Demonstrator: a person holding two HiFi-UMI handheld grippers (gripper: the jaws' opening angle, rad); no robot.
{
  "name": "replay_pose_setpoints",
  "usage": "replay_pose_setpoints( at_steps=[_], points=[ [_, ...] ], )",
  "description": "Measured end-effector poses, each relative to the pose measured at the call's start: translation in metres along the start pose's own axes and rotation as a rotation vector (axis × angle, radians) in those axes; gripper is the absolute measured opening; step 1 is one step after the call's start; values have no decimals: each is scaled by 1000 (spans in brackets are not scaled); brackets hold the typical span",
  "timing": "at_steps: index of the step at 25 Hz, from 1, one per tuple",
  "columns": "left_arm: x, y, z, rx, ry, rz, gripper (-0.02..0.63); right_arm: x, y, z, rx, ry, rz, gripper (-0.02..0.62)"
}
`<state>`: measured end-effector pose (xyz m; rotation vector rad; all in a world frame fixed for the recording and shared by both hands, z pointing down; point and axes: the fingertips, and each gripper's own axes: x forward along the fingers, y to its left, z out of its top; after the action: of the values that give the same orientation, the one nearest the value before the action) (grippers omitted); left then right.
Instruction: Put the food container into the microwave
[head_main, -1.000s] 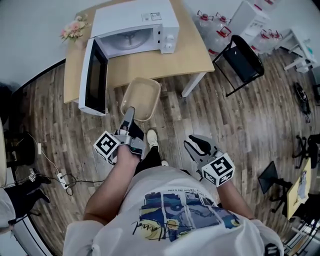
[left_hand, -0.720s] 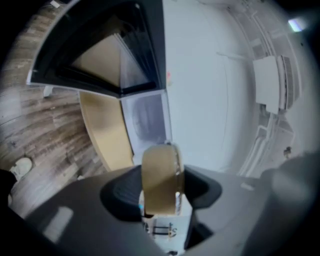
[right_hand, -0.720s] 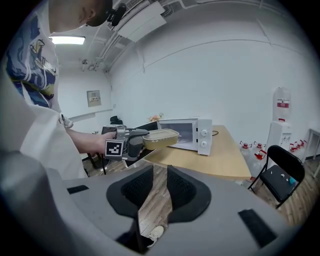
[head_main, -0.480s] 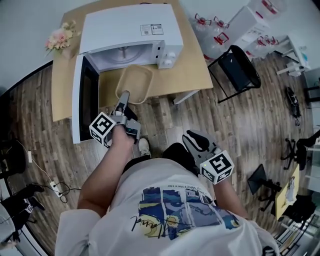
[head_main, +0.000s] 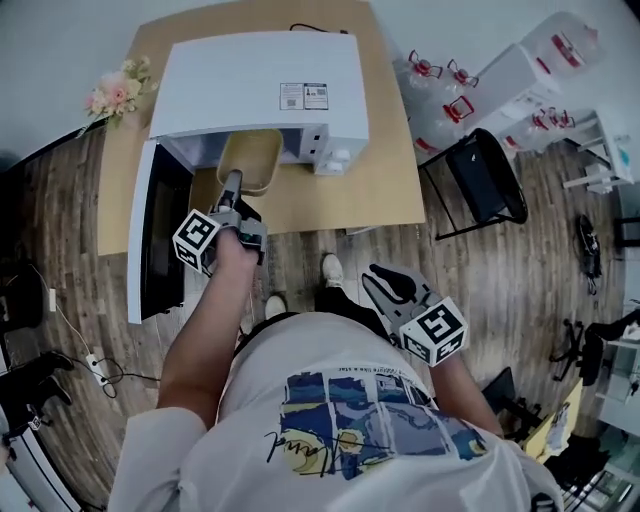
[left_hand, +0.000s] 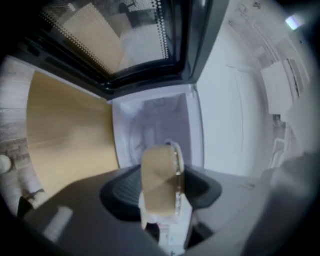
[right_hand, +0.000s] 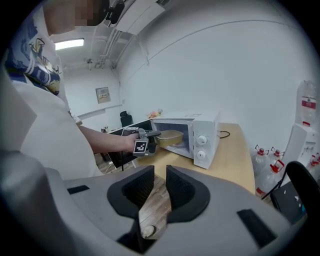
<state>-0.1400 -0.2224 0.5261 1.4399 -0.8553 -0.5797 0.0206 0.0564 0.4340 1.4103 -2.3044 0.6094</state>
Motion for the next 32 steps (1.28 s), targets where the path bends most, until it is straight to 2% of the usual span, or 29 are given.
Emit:
replay_pose_setpoints(
  at_steps=[4, 9, 18, 26, 32],
  points=[
    [33, 6, 5, 9, -81, 26, 224, -3, -52, 14, -53, 24, 48, 67],
    [69, 22, 8, -11, -178, 55, 224, -4, -109, 20, -62, 41, 85, 67],
    [108, 28, 8, -3, -299, 71, 225, -17, -172, 6, -74, 100, 159, 67],
    [124, 30, -1, 114, -294, 168, 236, -16, -198, 8, -87, 91, 195, 66],
    [127, 35, -1, 224, -263, 270, 303, -12, -203, 11, -84, 82, 217, 67]
  ],
)
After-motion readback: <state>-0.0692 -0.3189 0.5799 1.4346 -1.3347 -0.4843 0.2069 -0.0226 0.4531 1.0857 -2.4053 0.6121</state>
